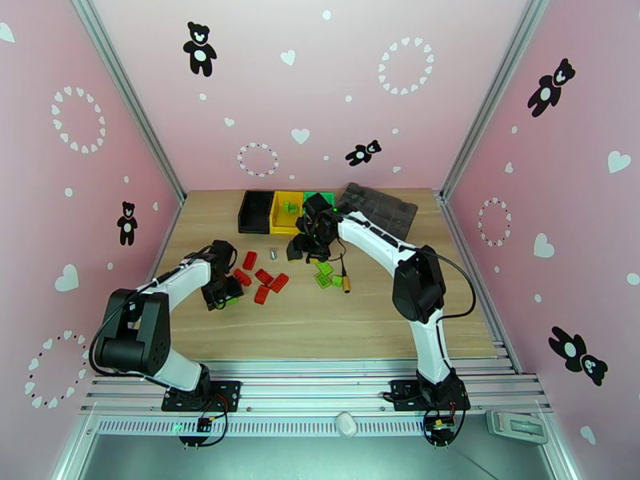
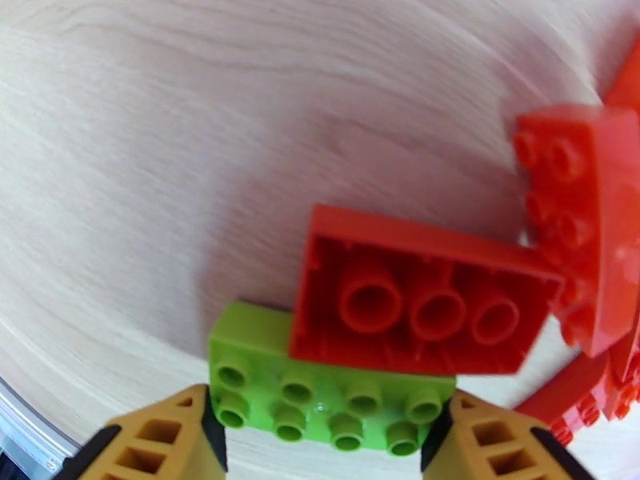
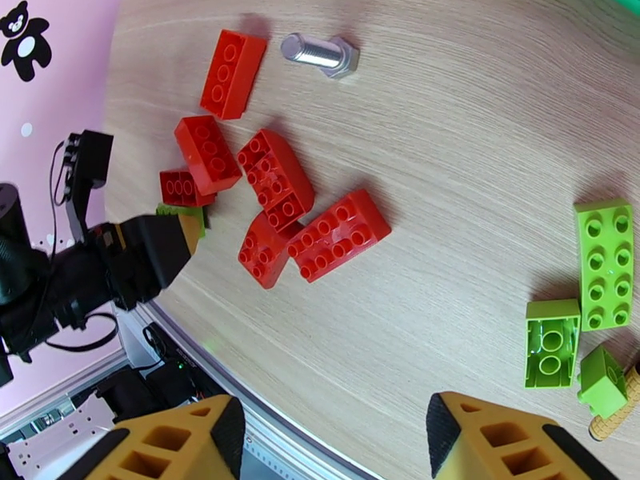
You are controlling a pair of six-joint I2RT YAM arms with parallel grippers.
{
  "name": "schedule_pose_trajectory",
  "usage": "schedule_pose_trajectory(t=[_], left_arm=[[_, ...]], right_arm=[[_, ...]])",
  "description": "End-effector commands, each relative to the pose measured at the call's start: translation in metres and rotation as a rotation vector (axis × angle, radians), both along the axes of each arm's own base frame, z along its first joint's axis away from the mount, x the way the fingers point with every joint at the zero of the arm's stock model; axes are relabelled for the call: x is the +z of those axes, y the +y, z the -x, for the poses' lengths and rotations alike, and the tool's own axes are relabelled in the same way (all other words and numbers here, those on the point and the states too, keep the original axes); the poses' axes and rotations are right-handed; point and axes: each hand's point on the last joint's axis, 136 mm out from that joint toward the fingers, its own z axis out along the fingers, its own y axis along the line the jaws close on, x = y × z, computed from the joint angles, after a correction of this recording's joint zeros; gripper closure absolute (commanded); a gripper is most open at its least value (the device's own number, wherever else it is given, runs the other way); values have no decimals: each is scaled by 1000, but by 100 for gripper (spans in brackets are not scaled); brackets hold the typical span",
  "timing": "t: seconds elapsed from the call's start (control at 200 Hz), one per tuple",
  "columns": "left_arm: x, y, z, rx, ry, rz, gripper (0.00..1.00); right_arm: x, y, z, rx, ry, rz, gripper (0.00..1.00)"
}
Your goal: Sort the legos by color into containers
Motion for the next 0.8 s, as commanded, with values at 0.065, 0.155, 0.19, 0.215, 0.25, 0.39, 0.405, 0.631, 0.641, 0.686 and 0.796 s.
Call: schedule_pose_trajectory(t=[0.065,0.155,0.19,0.215,0.25,0.39,0.405,0.631,0.641,0.686,0.796], left_arm=[[39,-38,-8,-46,-92,143,51],[53,-60,-19,-51,-128,228,51],[58,-68,-25,-49,-144,261,51],[63,-74,-30,-46,-156,287,51],[69,-82,-39,-43,-177,321,51],[93,-116,-80,-44,-244,433,52],[96,-118,-84,-46,-249,441,52],[117,-150,-166,-21,-303,517,52],[117,-151,-170,-18,-305,518,52],[119,-154,-186,-11,-313,514,52],[119,-156,-225,15,-324,475,52]], right_arm=[[4,-5,-20,-71,-12,-6,34],[3,1,-30,-96,2,-43,34],[4,5,-34,-105,10,-64,34],[6,7,-38,-112,13,-80,34],[7,11,-42,-117,19,-99,34],[16,19,-62,-153,20,-159,34],[17,19,-65,-160,20,-166,34],[36,-1,-97,-248,-5,-221,34],[37,-3,-98,-250,-7,-221,34],[41,-10,-101,-259,-19,-216,34],[46,-26,-101,-262,-50,-180,34]])
